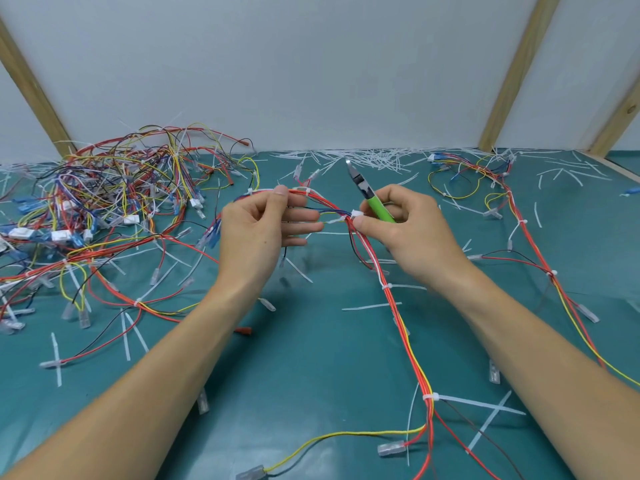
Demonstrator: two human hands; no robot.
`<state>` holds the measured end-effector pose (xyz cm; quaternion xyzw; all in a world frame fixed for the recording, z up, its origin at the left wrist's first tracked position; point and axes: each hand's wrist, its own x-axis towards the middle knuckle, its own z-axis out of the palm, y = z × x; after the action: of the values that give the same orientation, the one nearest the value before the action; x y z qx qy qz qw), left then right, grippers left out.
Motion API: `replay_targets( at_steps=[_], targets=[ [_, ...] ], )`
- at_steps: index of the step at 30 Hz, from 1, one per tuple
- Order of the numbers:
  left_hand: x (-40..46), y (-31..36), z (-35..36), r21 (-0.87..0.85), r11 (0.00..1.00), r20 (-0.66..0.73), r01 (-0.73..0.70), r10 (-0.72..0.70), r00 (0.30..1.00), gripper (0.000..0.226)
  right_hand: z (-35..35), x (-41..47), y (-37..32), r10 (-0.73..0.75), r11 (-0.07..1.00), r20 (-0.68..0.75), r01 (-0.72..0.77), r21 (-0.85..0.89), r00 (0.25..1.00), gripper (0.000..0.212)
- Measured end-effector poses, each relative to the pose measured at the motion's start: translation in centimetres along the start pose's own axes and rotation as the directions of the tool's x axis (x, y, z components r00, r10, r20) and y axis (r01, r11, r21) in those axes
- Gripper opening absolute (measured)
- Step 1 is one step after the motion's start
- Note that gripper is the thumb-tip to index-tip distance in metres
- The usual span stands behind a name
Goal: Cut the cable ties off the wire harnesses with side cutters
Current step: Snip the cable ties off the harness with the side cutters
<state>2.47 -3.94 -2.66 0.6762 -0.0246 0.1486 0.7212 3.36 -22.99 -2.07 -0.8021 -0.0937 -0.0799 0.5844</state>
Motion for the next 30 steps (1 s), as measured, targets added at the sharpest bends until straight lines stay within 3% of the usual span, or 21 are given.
replay_targets(
  at_steps=[6, 11, 13, 17, 21, 23, 26, 30],
  targets=[
    [-1.4, -0.2, 0.7, 0.275, 0.958, 0.236, -0.085, 0.018, 0.972, 0.031, 0.1, 0.0, -0.1, 0.150, 0.974, 0.026, -0.152, 0.166, 0.988, 0.014],
    [-1.5, -1.0, 1.1, 0.394, 0.919, 0.361, -0.032, -0.123, 0.925, 0.020, 0.0, -0.1, -0.4, 0.260, 0.903, 0.128, -0.288, 0.319, 0.957, 0.010],
    [-1.2, -1.0, 1.3, 0.312, 0.950, 0.342, 0.006, -0.119, 0.932, 0.016, 0.0, 0.0, -0.4, 0.286, 0.875, 0.206, -0.343, 0.342, 0.936, 0.009],
    [-0.4, -0.6, 0.7, -0.019, 0.981, 0.246, 0.195, -0.184, 0.951, 0.015, 0.0, 0.0, -0.4, 0.274, 0.801, 0.384, -0.430, 0.416, 0.882, 0.008],
    [-0.3, -1.0, 0.3, -0.178, 0.912, 0.433, 0.371, -0.266, 0.861, 0.017, -0.2, -0.1, -0.3, 0.240, 0.749, 0.523, -0.499, 0.436, 0.818, 0.009],
    [-0.3, -1.1, 0.2, -0.173, 0.913, 0.479, 0.371, -0.251, 0.841, 0.022, -0.3, -0.2, -0.3, 0.214, 0.751, 0.590, -0.518, 0.410, 0.778, 0.006],
    [-0.2, -1.1, 0.3, -0.168, 0.939, 0.460, 0.302, -0.196, 0.866, 0.023, -0.5, -0.2, -0.2, 0.208, 0.756, 0.622, -0.527, 0.387, 0.755, 0.011],
    [-0.3, -1.0, 0.4, -0.041, 0.990, 0.295, 0.138, -0.120, 0.948, 0.022, -0.4, 0.1, 0.0, 0.289, 0.768, 0.556, -0.535, 0.352, 0.779, 0.002]
  ],
)
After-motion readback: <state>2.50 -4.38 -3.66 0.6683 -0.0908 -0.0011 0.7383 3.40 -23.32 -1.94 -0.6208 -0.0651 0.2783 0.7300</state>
